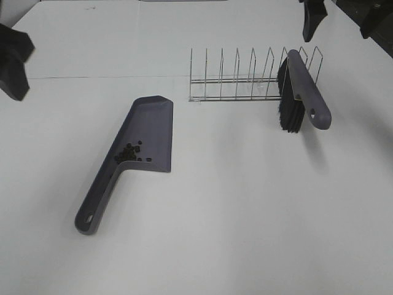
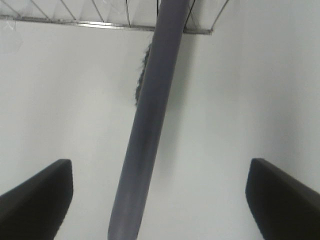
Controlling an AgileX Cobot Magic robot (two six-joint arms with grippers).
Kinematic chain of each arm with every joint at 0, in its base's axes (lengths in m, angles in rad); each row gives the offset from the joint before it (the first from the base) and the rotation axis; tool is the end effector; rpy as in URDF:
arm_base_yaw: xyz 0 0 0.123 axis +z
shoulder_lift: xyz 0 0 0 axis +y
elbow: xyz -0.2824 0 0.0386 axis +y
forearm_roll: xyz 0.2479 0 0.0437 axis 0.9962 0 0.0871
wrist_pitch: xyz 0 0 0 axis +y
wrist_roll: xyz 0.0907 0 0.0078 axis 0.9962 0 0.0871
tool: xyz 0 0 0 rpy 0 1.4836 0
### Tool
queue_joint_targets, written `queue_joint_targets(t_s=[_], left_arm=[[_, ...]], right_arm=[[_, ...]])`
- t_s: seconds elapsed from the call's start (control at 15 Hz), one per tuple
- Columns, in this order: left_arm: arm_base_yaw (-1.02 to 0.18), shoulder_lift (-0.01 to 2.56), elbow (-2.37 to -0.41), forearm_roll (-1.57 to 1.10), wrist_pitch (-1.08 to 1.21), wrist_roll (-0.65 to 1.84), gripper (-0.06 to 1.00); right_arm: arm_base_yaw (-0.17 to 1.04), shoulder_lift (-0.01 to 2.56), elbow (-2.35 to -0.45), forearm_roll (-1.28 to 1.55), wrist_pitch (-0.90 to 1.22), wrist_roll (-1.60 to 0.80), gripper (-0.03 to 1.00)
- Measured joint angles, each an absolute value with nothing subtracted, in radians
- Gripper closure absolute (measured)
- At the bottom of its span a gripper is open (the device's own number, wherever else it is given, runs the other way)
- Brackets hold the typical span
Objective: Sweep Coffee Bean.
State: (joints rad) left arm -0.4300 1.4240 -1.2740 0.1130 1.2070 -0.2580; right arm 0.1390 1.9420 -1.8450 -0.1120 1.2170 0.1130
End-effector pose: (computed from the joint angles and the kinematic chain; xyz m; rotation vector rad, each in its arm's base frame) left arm 0.2544 -0.1061 0.3277 0.2763 2.8076 0.0042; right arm 0.4172 0.0487 0.3064 -0.0649 2.7845 -0.0938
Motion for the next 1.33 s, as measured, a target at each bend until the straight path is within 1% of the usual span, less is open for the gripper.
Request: queue_joint_targets(t_s=[0.07, 0.13, 0.27, 0.4, 0.53, 0.67, 0.73, 0.87, 1.0, 1.13, 1.33], left_arm=[[-0.430, 1.334, -1.247, 0.113, 1.211, -0.258, 0.22], [-0.430, 1.177, -1.153, 0.113, 1.216, -0.258, 0.22], [-0.430, 1.000, -1.009, 0.115, 1.219, -0.258, 0.22], [-0.430, 0.825, -0.840, 0.116, 1.213, -0.258, 0.22], [-0.430, 0.641, -0.675, 0.117, 1.143, -0.258, 0.22], [-0.430, 0.482, -0.558, 0.115, 1.108, -0.258, 0.22], [-0.430, 0.451, -0.542, 0.115, 1.105, -0.258, 0.22], [-0.430, 0.323, -0.510, 0.101, 1.082, -0.224, 0.22], [-0.430, 0.247, -0.508, 0.042, 1.070, -0.113, 0.22], [-0.430, 0.219, -0.505, -0.021, 1.067, 0.019, 0.22], [-0.430, 0.218, -0.503, -0.037, 1.065, 0.074, 0.22]], right_arm=[[0.139, 1.862, -1.756, -0.109, 1.217, 0.113, 0.17], [0.139, 1.707, -1.571, -0.107, 1.217, 0.113, 0.17], [0.139, 1.534, -1.368, -0.097, 1.217, 0.113, 0.17], [0.139, 1.350, -1.173, -0.093, 1.218, 0.113, 0.17], [0.139, 1.168, -1.002, -0.070, 1.219, 0.113, 0.17], [0.139, 1.005, -0.861, -0.038, 1.219, 0.113, 0.17], [0.139, 0.959, -0.823, -0.031, 1.213, 0.113, 0.17], [0.139, 0.777, -0.685, 0.000, 1.172, 0.113, 0.17], [0.139, 0.584, -0.587, 0.018, 1.145, 0.083, 0.17], [0.139, 0.395, -0.540, 0.024, 1.130, 0.030, 0.17], [0.139, 0.162, -0.508, 0.066, 1.076, -0.038, 0.17]])
